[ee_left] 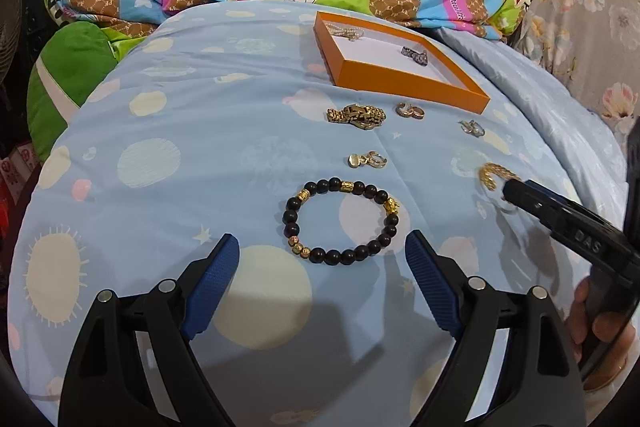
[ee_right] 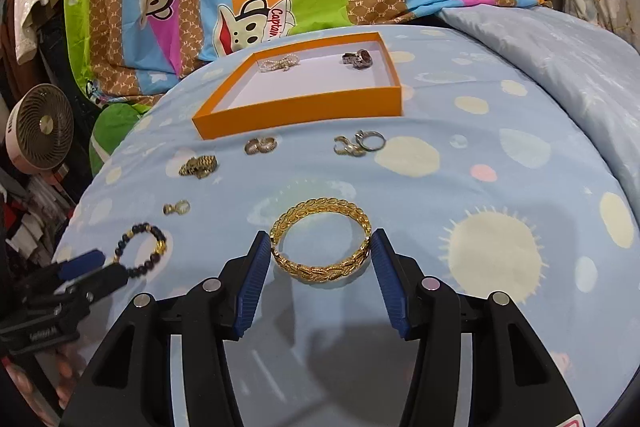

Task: Organize jewelry
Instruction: 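Grasp the thick gold chain bracelet with the right tool while the left tool grasps the gold watch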

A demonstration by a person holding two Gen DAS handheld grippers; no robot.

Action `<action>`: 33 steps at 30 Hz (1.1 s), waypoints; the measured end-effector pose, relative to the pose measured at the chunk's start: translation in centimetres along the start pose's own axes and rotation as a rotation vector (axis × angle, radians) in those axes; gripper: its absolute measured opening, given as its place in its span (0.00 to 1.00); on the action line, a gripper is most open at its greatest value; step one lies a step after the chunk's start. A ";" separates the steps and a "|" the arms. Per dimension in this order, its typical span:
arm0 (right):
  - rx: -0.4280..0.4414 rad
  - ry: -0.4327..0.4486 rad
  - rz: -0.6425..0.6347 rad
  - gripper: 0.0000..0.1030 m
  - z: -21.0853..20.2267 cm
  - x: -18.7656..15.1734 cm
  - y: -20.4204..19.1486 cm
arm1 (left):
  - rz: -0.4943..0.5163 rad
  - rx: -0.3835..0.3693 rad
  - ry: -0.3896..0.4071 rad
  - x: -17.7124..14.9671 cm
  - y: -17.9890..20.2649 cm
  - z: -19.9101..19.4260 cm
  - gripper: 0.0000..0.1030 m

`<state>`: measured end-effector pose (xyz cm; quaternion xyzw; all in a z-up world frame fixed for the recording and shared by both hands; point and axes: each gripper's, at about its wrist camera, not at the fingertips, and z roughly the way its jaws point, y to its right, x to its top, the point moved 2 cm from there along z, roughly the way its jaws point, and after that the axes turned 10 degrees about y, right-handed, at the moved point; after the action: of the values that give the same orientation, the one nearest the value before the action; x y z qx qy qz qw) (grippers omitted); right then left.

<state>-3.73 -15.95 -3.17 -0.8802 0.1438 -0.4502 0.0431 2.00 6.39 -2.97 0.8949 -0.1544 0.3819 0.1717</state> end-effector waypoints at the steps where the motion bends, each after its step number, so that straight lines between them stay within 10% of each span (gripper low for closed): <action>1: 0.000 0.000 -0.001 0.49 -0.2 -0.2 0.1 | 0.005 0.005 -0.001 0.1 0.1 0.1 0.80; 23: 0.016 -0.007 0.081 0.49 0.8 0.6 1.7 | 0.058 0.083 -0.055 6.8 4.3 10.1 0.79; 33: 0.023 -0.029 0.082 0.49 1.0 0.4 1.7 | 0.065 0.101 -0.015 6.7 4.3 9.9 0.45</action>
<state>-3.03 -17.75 -3.80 -0.8795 0.1740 -0.4367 0.0738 10.92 -2.61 -3.60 0.8997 -0.1653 0.3879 0.1127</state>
